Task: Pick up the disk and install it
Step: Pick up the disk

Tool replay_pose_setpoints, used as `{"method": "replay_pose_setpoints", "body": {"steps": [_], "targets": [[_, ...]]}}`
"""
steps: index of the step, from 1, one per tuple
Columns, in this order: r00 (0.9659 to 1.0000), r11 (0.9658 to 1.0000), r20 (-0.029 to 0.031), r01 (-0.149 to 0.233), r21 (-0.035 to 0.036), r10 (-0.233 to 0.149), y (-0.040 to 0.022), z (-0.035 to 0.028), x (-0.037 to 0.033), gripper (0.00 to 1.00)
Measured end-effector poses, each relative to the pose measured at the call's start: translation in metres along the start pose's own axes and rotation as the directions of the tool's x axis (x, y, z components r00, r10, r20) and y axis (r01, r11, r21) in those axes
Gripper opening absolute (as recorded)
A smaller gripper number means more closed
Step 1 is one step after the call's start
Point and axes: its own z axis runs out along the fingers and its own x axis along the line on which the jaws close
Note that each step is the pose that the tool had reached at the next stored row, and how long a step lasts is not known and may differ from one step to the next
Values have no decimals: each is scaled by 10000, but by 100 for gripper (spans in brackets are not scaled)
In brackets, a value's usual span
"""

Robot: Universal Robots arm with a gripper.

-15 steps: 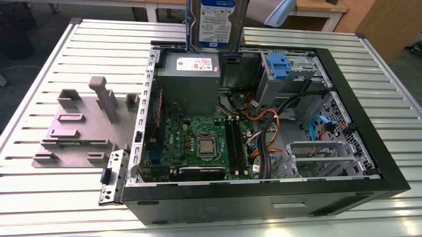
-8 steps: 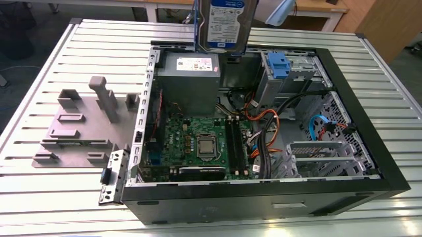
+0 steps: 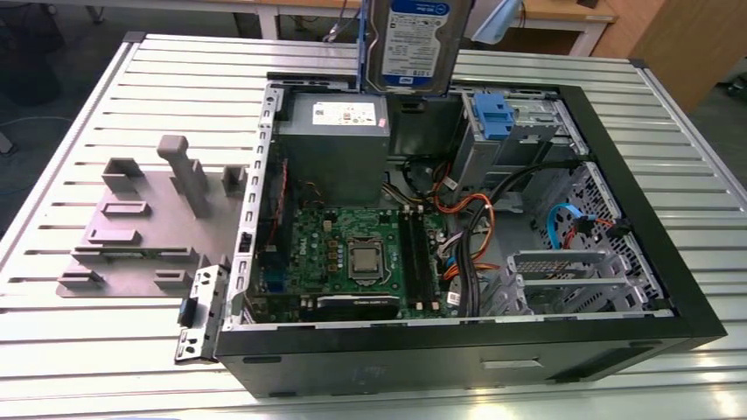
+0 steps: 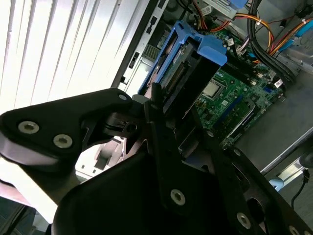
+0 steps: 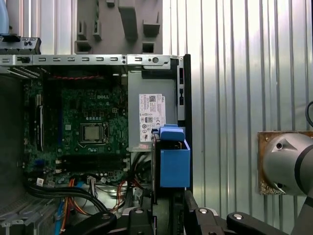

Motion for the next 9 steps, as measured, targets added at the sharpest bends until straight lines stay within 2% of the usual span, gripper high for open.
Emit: {"method": "replay_pose_setpoints", "body": {"steps": [4, 9], "targets": [[10000, 10000, 0, 0, 1, 0, -8, 0, 5, 35], [10000, 10000, -5, 0, 0, 0, -20, -5, 71, 35]]}}
